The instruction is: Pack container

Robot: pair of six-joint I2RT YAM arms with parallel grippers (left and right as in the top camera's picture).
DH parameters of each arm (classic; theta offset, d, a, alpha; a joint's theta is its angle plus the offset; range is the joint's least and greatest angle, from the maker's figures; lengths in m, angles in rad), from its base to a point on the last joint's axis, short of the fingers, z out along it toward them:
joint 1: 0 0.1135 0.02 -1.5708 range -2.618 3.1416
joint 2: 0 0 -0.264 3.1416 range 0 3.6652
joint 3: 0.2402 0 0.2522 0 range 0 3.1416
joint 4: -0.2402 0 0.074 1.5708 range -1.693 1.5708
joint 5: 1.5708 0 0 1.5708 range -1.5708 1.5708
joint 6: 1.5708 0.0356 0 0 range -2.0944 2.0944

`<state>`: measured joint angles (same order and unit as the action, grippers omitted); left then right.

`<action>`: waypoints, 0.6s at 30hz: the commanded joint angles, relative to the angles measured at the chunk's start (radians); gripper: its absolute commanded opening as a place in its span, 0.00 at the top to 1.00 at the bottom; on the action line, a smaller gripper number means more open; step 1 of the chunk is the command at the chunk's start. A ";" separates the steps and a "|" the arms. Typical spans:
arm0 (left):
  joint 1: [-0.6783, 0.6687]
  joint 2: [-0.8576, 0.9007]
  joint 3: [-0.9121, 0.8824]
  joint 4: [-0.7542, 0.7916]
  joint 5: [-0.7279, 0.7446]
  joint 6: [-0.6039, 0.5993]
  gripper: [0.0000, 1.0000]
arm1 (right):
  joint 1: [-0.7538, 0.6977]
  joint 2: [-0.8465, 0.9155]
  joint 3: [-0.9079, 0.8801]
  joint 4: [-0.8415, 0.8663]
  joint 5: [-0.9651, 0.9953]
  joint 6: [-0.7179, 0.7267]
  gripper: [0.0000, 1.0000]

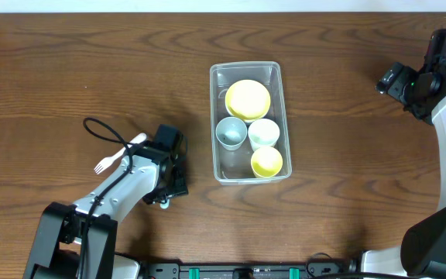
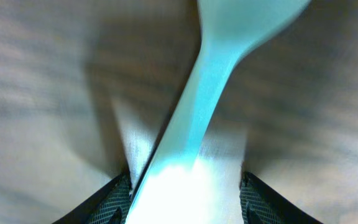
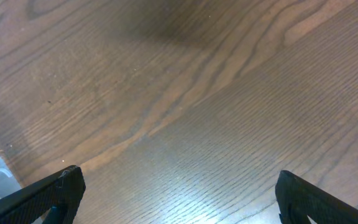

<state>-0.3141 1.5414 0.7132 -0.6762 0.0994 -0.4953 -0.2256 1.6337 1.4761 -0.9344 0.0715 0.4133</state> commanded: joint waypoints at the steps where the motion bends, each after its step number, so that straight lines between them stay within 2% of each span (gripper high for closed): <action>1: 0.005 0.047 -0.049 -0.023 0.082 -0.023 0.42 | -0.002 0.005 0.000 -0.001 0.003 0.001 0.01; 5: 0.005 0.047 -0.049 -0.021 0.092 -0.023 0.43 | -0.002 0.005 0.000 -0.001 0.004 0.001 0.01; 7: 0.005 0.047 -0.049 -0.018 0.091 -0.018 0.52 | -0.002 0.005 0.000 -0.001 0.003 0.001 0.01; 10: 0.005 0.047 -0.049 -0.013 0.086 -0.018 0.71 | -0.002 0.005 0.000 -0.001 0.003 0.001 0.01; 11: 0.005 0.047 -0.049 -0.011 0.081 -0.018 0.73 | -0.002 0.005 0.000 -0.001 0.003 0.001 0.01; 18: 0.005 0.047 -0.049 0.005 0.068 -0.019 0.76 | -0.002 0.005 0.000 -0.001 0.003 0.001 0.01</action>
<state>-0.3092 1.5421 0.7109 -0.6991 0.1322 -0.5137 -0.2256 1.6337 1.4761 -0.9344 0.0715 0.4129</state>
